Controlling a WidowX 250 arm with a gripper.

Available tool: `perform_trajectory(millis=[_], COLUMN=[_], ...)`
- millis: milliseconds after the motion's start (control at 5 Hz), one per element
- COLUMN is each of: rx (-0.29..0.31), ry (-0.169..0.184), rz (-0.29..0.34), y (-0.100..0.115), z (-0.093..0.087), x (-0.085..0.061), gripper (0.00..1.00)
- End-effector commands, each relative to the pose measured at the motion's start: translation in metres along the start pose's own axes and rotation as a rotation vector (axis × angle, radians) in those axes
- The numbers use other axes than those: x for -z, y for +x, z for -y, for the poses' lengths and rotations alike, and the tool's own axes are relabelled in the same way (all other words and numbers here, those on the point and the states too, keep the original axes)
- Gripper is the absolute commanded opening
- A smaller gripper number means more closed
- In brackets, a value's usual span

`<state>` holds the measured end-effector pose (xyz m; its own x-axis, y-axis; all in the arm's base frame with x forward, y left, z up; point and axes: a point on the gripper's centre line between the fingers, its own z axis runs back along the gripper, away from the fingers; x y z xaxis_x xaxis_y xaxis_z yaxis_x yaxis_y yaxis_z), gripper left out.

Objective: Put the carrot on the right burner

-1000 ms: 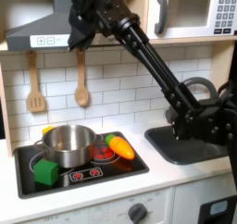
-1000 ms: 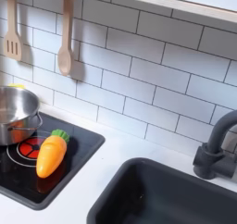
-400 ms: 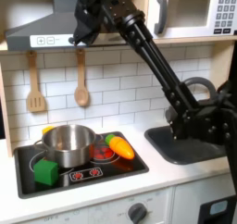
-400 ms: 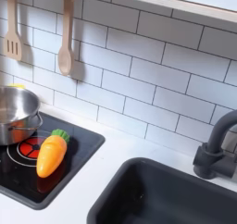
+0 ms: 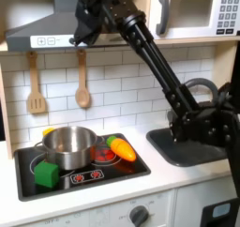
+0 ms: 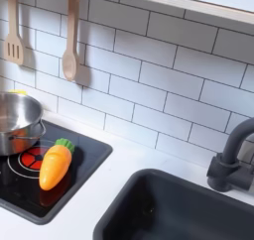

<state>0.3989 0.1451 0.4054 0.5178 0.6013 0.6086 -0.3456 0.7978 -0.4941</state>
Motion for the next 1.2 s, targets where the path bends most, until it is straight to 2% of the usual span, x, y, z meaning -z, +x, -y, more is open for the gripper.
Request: perform_trajectory(millis=[0,200,400,600,800,1000], rx=[0.018,0.045,0.059,0.092,0.111,0.143], ry=[0.033,0.006,0.020,0.052,0.093,0.177], rz=[-0.043,-0.111,-0.227,-0.287,-0.383,-0.503], y=[-0.007,-0.022,-0.044,-0.060,-0.077,-0.096], z=[-0.006,0.000,-0.010,-0.011,-0.025,-0.044], x=[-0.006,-0.009,-0.001,-0.018,-0.026,-0.019], gripper=[0.00,0.00,0.00,0.00,0.00,0.00])
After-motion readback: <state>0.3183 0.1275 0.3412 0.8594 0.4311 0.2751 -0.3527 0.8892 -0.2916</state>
